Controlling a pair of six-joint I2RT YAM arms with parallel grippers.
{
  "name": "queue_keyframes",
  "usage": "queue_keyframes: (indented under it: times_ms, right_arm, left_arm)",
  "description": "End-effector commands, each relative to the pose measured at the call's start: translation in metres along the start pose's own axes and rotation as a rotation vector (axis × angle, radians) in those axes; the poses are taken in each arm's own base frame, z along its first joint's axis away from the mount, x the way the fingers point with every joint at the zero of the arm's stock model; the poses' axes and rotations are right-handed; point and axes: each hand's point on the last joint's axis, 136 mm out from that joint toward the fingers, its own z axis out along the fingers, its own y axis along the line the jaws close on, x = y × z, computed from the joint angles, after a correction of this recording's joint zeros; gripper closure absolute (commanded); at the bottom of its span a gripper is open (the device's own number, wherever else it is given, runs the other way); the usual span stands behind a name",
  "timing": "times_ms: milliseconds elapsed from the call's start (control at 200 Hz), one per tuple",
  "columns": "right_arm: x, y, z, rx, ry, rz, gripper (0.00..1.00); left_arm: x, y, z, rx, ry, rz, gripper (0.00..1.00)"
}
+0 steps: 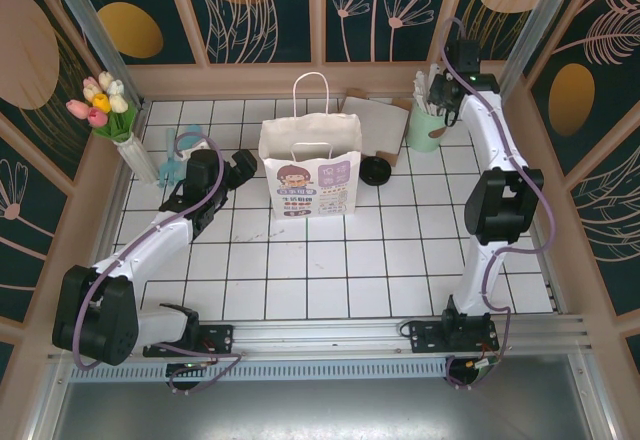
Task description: Pack the takeout coffee
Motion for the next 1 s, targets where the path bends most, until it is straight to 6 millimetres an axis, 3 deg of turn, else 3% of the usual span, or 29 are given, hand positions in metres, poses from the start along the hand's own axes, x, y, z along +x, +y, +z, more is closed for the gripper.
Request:
queue_keyframes:
  times_ms: [0,245,430,991]
  right_arm:
    - [-0.01,-0.006,-0.01,0.019,-0.019,-0.003,0.62]
    - [0.003,-0.014,-0.012,0.027,0.002,0.001,0.7]
    - [0.001,-0.014,-0.011,0.022,-0.006,0.007,0.77]
    - [-0.005,-0.017,-0.03,0.02,-0.034,-0.006,0.81]
  left_arm:
    - [-0.01,-0.011,0.0,0.037,-0.027,0.0,0.01]
    - [-0.009,-0.012,0.002,0.044,-0.019,-0.003,0.01]
    - [-0.009,-0.012,0.002,0.042,-0.02,0.001,0.01]
    - [-0.007,-0.015,0.005,0.055,-0.008,-0.004,0.01]
